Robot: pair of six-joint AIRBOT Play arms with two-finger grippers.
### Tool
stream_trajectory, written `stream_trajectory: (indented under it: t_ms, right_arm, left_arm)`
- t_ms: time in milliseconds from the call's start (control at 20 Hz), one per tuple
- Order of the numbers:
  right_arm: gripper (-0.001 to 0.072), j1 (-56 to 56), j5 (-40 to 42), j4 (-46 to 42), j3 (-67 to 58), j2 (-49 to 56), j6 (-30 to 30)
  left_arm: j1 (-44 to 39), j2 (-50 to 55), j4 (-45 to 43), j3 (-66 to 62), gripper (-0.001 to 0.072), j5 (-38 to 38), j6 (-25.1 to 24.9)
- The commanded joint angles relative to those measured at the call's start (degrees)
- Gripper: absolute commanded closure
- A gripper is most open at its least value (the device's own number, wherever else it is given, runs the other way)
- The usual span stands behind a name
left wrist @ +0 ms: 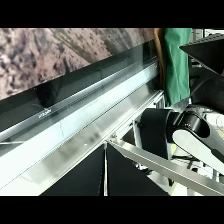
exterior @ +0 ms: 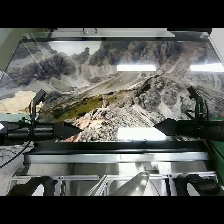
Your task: Fold the shirts.
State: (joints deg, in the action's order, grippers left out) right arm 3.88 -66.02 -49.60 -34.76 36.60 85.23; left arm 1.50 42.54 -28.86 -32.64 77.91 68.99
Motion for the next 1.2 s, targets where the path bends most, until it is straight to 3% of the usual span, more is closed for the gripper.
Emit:
stream_trajectory:
  t_ms: [0,100,250,300,400,450,650,750,950,1150]
  right_arm:
    - [0.069,0.04,0.04,-0.04,0.02,-0.04,0.02]
    - [0.069,0.04,0.04,-0.04,0.02,-0.04,0.02]
    - [0.0691,0.04,0.04,-0.04,0.02,-0.04,0.02]
    - [0.0691,0.04,0.04,-0.04,0.02,-0.04,0.02]
    - [0.0691,0.02,0.04,-0.04,0.02,-0.02,0.04]
    - [0.069,0.11,0.02,-0.04,0.02,-0.07,0.02]
    - [0.069,0.07,0.04,-0.04,0.02,-0.15,0.04]
    - [0.0691,0.07,0.04,-0.04,0.02,-0.13,0.02]
    - [0.069,0.07,0.13,-0.02,0.02,-0.13,0.04]
    - [0.069,0.04,0.24,-0.07,0.02,-0.11,0.04]
  left_arm:
    - [0.0,-0.04,-0.02,0.02,0.0699,-0.15,0.07]
    - [1.64,-0.04,-1.33,-0.52,0.07,0.22,0.04]
    - [12.02,-0.04,-20.13,-10.05,0.0699,2.82,3.04]
    - [18.14,-0.04,-27.61,-15.1,0.0665,2.6,3.52]
    - [27.56,1.53,-38.8,-23.45,0.0156,-2.97,4.68]
    - [31.69,3.19,-40.46,-26.21,-0.0004,-6.88,5.22]
    - [39.65,17.38,-40.46,-34.51,-0.0008,-18.56,4.96]
    - [40.57,28.85,-40.48,-39.74,-0.0008,-20.55,4.96]
    - [40.54,53.81,-40.46,-52.48,-0.0008,-16.17,4.94]
    - [40.0,70.25,-40.33,-64.87,-0.0007,-11.69,4.9]
